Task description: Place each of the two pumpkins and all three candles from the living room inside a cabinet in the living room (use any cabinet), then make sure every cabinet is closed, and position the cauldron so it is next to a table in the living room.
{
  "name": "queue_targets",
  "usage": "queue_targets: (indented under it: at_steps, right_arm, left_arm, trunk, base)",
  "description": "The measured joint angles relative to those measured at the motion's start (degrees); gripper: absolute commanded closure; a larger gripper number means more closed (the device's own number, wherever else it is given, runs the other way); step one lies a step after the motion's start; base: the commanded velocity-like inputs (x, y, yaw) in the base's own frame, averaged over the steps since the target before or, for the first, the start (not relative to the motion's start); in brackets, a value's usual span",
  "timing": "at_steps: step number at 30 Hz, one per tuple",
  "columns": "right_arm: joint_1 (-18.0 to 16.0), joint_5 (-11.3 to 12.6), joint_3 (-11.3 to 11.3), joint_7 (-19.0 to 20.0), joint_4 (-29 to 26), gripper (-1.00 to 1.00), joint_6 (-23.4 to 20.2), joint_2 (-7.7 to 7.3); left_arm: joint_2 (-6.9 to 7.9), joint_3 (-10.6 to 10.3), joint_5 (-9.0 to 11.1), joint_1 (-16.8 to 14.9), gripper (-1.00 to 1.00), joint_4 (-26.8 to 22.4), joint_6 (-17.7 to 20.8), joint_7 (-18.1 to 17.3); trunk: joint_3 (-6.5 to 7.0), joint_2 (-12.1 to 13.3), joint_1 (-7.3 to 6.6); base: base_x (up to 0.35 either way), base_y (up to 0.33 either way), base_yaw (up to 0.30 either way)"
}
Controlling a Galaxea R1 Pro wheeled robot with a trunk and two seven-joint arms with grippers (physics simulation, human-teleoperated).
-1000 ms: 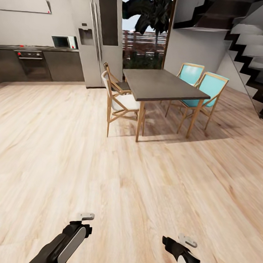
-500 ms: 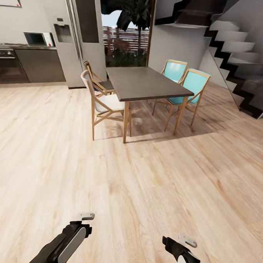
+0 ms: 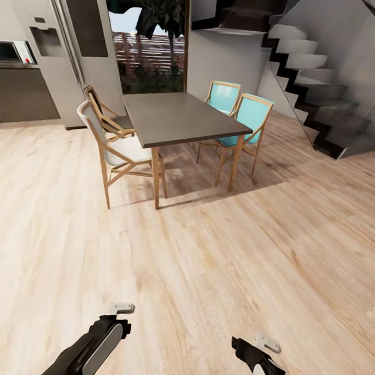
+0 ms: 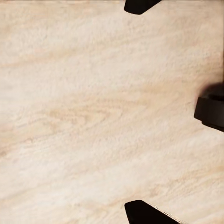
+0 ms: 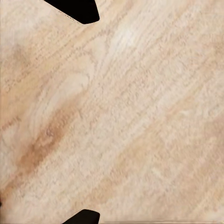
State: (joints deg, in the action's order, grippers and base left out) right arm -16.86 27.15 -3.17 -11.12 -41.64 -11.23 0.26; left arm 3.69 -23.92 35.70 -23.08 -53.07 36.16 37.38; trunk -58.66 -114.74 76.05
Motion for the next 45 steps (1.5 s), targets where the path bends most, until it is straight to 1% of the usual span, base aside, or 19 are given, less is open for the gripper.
queue_targets:
  at_steps: [21,38,45]
  right_arm:
    - [0.00,-0.01,-0.03,0.00,0.00,-1.00,0.00,0.04]
    - [-0.03,-0.05,-0.51,0.01,-0.02,-1.00,0.08,0.06]
    - [-0.01,0.00,-0.48,0.00,0.01,-1.00,1.46,0.04]
  left_arm:
    - [0.00,-0.08,0.00,0.00,-1.00,0.00,0.00,0.00]
    - [0.01,-0.11,0.00,0.01,-1.00,-0.02,0.01,0.00]
    - [-0.29,-0.17,-0.02,0.01,-1.00,0.13,0.00,0.00]
  trunk:
    - [-1.26,0.00,0.00]
    - [-1.45,0.00,0.00]
    - [-1.50,0.00,0.00]
  base:
    - [0.336,0.000,-0.216]
    - [0.337,0.000,-0.018]
    - [0.337,0.000,-0.033]
